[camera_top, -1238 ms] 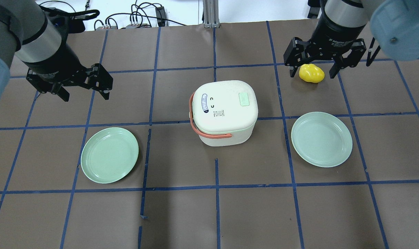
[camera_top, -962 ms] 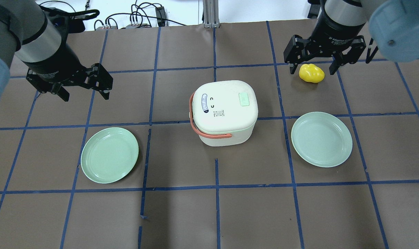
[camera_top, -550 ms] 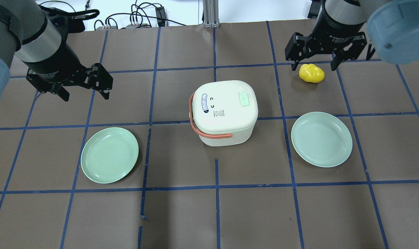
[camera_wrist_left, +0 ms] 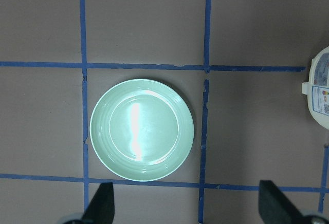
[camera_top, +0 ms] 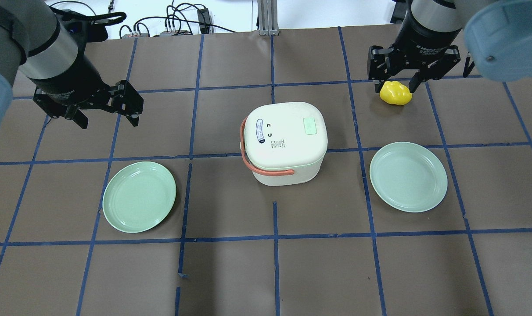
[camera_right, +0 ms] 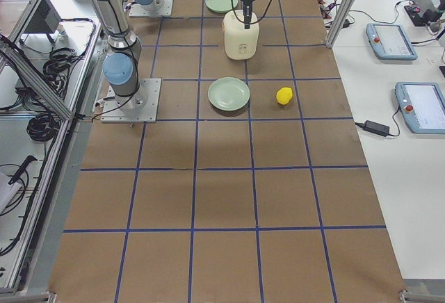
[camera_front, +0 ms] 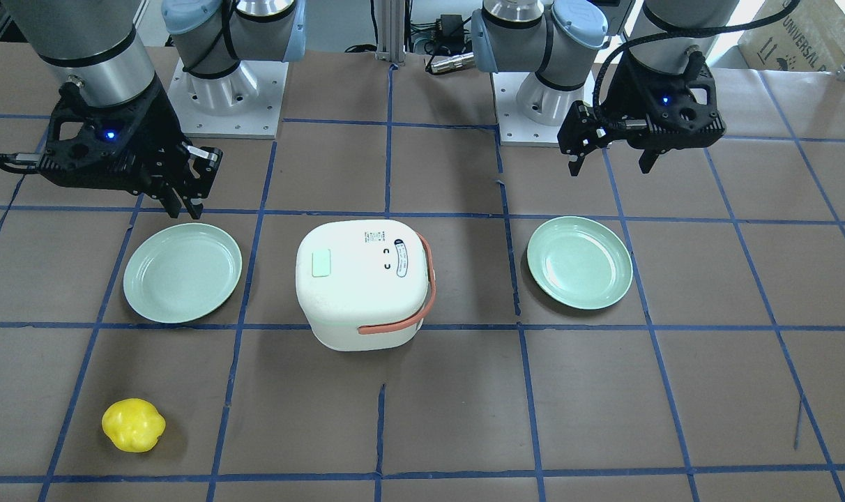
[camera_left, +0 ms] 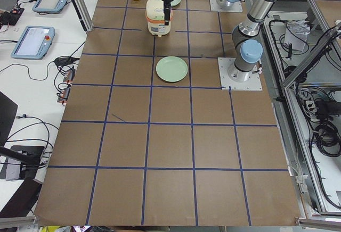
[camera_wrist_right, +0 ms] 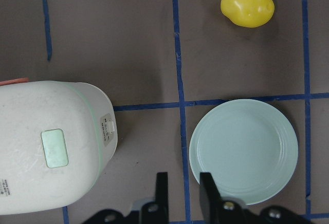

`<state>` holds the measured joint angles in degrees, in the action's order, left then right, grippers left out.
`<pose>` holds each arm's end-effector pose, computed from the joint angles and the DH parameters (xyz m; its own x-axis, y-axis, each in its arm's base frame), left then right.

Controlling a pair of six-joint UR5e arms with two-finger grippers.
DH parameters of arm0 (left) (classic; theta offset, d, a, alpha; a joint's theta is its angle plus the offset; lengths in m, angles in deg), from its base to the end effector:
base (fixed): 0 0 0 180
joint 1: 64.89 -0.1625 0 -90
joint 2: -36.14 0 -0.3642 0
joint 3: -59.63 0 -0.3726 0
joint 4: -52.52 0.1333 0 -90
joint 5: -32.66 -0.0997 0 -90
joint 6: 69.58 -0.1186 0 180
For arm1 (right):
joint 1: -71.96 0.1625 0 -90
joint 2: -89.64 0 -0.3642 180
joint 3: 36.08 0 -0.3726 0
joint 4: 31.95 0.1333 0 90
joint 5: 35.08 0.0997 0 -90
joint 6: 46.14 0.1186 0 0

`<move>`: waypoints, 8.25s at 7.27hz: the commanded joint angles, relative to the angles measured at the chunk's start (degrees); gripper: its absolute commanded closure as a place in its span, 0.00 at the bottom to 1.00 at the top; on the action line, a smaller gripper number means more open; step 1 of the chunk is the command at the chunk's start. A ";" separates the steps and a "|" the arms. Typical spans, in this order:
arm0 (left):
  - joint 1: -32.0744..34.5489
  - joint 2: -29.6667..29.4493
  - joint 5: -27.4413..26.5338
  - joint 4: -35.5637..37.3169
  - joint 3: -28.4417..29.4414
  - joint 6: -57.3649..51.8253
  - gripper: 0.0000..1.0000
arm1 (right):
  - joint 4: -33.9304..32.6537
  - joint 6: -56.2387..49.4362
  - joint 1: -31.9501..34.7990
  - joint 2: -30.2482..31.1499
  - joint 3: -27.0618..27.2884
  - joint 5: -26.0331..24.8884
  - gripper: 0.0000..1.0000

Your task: Press rice cooker button

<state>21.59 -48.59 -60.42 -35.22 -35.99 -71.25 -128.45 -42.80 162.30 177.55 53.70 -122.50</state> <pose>-0.0995 -0.4497 0.4078 -0.9979 -0.0340 -0.0546 -0.0323 0.9990 -0.0318 0.1416 -0.4938 0.4043 -0.9976 0.0485 -0.0495 0.0523 0.9956 -0.0780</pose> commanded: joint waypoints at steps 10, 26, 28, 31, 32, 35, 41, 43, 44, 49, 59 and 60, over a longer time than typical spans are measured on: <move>0.00 0.00 0.00 -0.06 0.00 0.00 0.00 | -9.23 -0.52 4.93 -10.12 0.04 17.19 0.92; 0.00 0.00 0.00 -0.06 0.00 0.00 0.00 | -15.81 -1.31 4.75 -9.43 8.29 18.42 0.92; 0.00 0.00 0.00 0.03 0.00 0.00 0.00 | -16.09 -1.31 4.84 -9.16 8.65 18.42 0.92; 0.00 0.00 0.00 0.03 0.00 0.00 0.00 | -16.70 -1.31 4.84 -9.25 8.74 18.42 0.92; 0.00 0.00 0.00 0.03 -0.09 0.00 0.00 | -16.70 -1.31 4.84 -9.34 8.74 18.42 0.92; 0.00 0.00 0.00 0.03 0.00 0.00 0.00 | -19.15 -1.31 4.84 -9.43 10.23 18.42 0.91; 0.00 0.00 0.00 0.03 0.00 0.00 0.00 | -19.17 -1.05 4.75 -8.73 9.80 16.67 0.59; 0.00 0.00 0.00 0.03 0.00 -0.09 0.00 | -16.64 -0.52 4.93 -4.35 9.80 11.41 0.14; 0.00 0.00 0.00 0.03 -0.09 0.00 0.00 | -11.92 0.00 4.93 -1.72 9.10 9.82 0.01; 0.00 0.00 0.00 0.03 0.00 0.00 0.00 | 9.62 0.45 2.04 6.56 -4.67 1.72 0.01; 0.00 0.00 0.00 0.03 0.00 -0.09 0.00 | 1.75 0.36 -3.16 6.92 6.64 2.34 0.02; 0.00 0.00 0.00 0.03 0.00 0.00 0.00 | 1.75 0.36 -3.16 6.84 6.63 2.16 0.02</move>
<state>21.59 -48.59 -60.42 -35.21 -35.99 -71.29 -126.72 -42.42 159.15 184.49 60.60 -120.18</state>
